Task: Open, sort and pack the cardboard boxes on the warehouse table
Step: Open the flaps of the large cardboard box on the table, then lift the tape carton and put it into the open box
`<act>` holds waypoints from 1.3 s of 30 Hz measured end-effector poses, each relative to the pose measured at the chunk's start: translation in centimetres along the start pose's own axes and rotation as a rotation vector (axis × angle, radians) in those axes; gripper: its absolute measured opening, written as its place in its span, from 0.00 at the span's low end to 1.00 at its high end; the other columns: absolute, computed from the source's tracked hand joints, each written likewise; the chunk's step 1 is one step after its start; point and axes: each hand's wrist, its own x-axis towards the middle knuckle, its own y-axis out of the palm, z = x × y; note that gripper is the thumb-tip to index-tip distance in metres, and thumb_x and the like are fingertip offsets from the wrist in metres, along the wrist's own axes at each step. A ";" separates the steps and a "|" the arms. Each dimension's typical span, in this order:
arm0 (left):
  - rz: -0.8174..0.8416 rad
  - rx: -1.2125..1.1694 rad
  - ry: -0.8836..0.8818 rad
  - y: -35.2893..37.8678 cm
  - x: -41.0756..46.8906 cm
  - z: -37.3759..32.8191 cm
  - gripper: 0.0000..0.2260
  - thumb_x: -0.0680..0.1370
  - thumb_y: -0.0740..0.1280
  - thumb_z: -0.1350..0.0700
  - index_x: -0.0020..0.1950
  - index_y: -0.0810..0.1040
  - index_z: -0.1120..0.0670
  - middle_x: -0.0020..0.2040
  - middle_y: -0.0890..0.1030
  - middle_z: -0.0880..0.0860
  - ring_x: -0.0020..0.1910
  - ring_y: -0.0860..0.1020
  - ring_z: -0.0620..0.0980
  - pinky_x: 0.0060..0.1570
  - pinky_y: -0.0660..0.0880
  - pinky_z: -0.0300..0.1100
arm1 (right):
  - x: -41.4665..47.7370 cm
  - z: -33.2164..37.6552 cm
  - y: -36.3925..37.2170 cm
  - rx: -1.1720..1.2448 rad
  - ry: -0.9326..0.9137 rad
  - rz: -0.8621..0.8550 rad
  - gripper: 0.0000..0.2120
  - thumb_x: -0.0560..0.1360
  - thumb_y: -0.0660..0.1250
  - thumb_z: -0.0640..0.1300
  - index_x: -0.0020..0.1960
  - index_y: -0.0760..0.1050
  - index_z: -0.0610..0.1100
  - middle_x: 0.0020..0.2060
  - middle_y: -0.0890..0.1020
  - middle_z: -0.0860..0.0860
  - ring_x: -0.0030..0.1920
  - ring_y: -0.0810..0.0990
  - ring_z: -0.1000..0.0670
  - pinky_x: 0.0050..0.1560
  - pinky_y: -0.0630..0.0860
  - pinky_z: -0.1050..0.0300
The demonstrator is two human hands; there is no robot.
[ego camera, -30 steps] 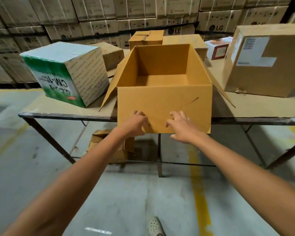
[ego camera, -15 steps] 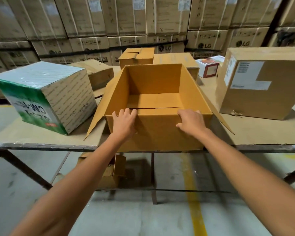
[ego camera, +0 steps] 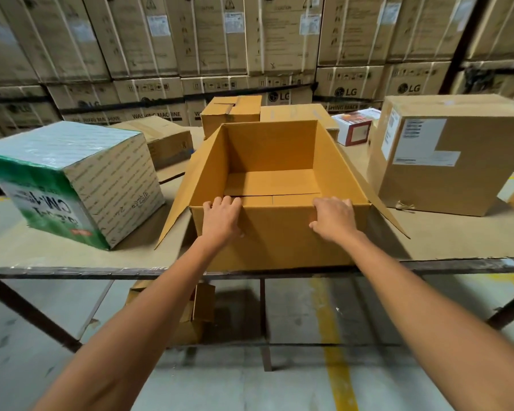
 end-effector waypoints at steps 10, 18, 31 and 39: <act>0.047 -0.207 0.002 -2.3 -3.8 0.1 0.32 0.75 0.72 0.45 0.75 0.64 0.49 0.71 0.70 0.54 0.71 0.65 0.55 0.72 0.64 0.53 | -6.4 0.4 -0.6 0.062 0.080 -0.037 0.35 0.76 0.69 0.58 0.77 0.61 0.48 0.78 0.62 0.44 0.79 0.56 0.43 0.78 0.53 0.42; -0.185 -0.491 -0.031 -6.0 -16.1 -2.4 0.29 0.78 0.69 0.47 0.76 0.62 0.50 0.76 0.62 0.53 0.71 0.67 0.53 0.67 0.70 0.50 | -16.9 4.8 -3.2 0.532 0.007 -0.104 0.37 0.77 0.67 0.59 0.80 0.58 0.49 0.79 0.59 0.47 0.79 0.55 0.45 0.76 0.60 0.45; -0.198 -0.631 -0.228 -3.9 -38.0 -0.6 0.26 0.79 0.67 0.46 0.75 0.67 0.54 0.75 0.66 0.53 0.75 0.64 0.50 0.72 0.67 0.53 | -34.3 12.5 0.4 0.915 -0.036 0.034 0.33 0.76 0.71 0.56 0.77 0.65 0.48 0.78 0.64 0.50 0.77 0.60 0.52 0.71 0.57 0.63; -0.085 -0.649 -0.419 -0.1 -49.3 3.3 0.26 0.79 0.66 0.46 0.74 0.69 0.53 0.76 0.67 0.53 0.75 0.65 0.50 0.72 0.64 0.45 | -40.2 19.0 4.0 0.872 -0.114 0.272 0.32 0.76 0.70 0.56 0.77 0.65 0.49 0.77 0.65 0.51 0.76 0.63 0.51 0.70 0.61 0.59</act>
